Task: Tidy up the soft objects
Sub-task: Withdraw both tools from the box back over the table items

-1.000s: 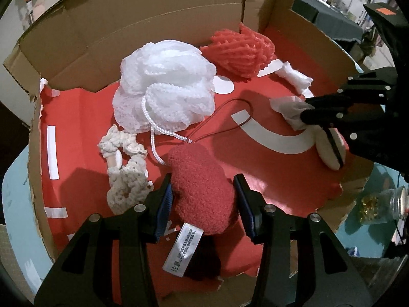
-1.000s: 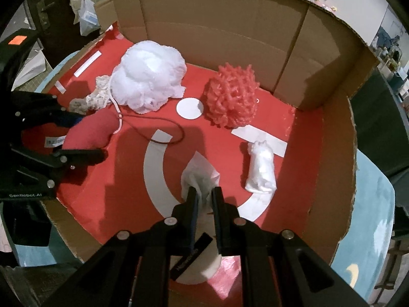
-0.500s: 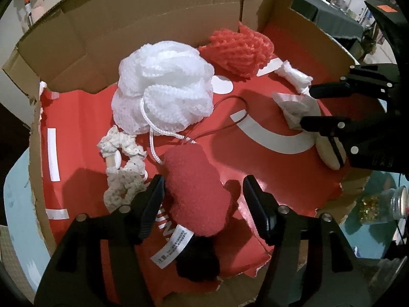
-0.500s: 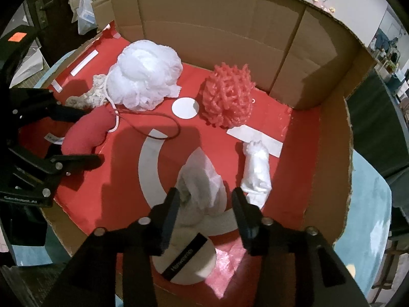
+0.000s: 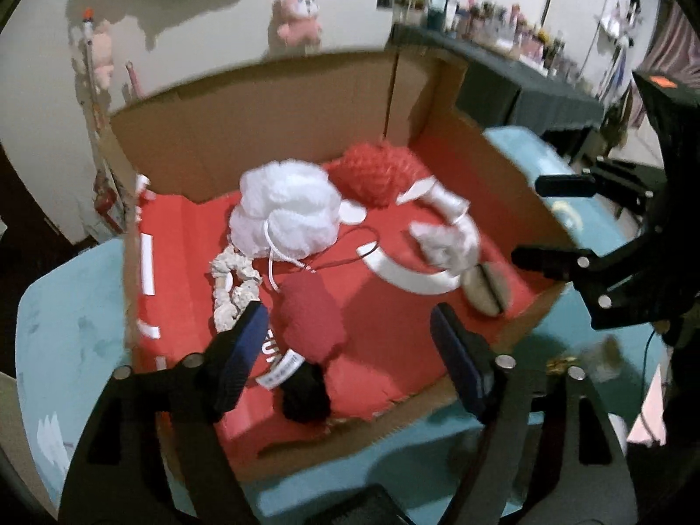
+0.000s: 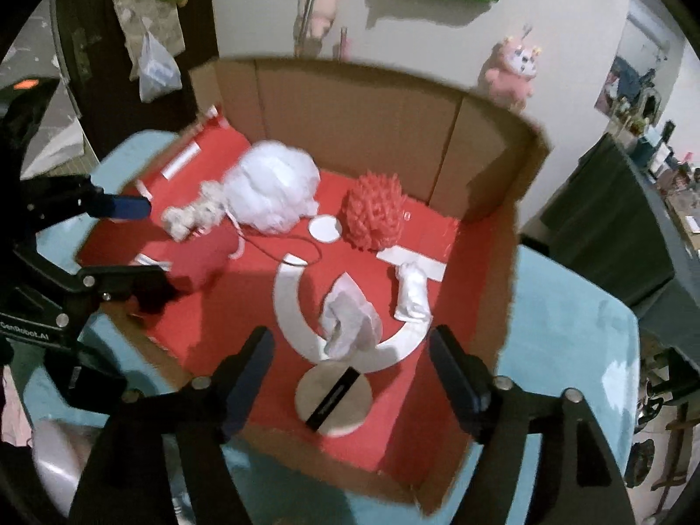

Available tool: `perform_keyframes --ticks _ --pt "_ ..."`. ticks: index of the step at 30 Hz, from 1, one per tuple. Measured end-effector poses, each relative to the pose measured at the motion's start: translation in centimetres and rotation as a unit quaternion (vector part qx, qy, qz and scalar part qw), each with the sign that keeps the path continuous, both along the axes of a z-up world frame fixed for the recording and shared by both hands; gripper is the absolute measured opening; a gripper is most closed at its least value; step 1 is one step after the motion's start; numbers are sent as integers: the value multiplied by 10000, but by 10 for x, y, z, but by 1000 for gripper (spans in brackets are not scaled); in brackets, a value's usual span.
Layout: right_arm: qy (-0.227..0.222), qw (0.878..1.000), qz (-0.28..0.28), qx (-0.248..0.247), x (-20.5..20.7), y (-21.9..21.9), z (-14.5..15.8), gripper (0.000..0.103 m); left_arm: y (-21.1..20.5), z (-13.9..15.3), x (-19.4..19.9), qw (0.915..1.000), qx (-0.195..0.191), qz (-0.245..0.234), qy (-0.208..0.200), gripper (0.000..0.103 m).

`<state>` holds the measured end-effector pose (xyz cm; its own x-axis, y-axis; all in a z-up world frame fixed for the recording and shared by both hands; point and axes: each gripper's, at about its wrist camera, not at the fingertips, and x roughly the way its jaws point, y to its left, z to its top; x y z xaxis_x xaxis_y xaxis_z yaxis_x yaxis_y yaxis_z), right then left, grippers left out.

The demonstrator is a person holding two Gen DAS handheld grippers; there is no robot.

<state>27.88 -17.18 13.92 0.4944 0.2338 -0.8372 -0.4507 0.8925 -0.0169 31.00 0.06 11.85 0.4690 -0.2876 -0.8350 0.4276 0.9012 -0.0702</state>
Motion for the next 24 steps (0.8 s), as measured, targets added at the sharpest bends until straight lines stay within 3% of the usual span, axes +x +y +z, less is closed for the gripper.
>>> perform_keyframes --ticks 3,7,11,16,17,24 --pt "-334 9992 -103 185 -23 -1 23 88 2 22 -20 9993 -228 78 -291 77" --pt "-797 9960 -213 333 -63 -8 53 97 8 44 -53 9962 -618 173 -584 86" --pt "-1321 9900 -272 414 -107 -9 76 103 9 60 -91 9908 -754 340 -1075 88" --pt "-1975 9783 -447 449 -165 -9 95 103 7 74 -146 9811 -808 553 -1670 89" --pt "-2048 9765 -479 479 -175 -10 96 103 7 75 -156 9787 -853 571 -1779 94" --pt "-2588 9623 -705 463 -239 -11 90 103 7 74 -221 9584 -1052 969 -2469 97"
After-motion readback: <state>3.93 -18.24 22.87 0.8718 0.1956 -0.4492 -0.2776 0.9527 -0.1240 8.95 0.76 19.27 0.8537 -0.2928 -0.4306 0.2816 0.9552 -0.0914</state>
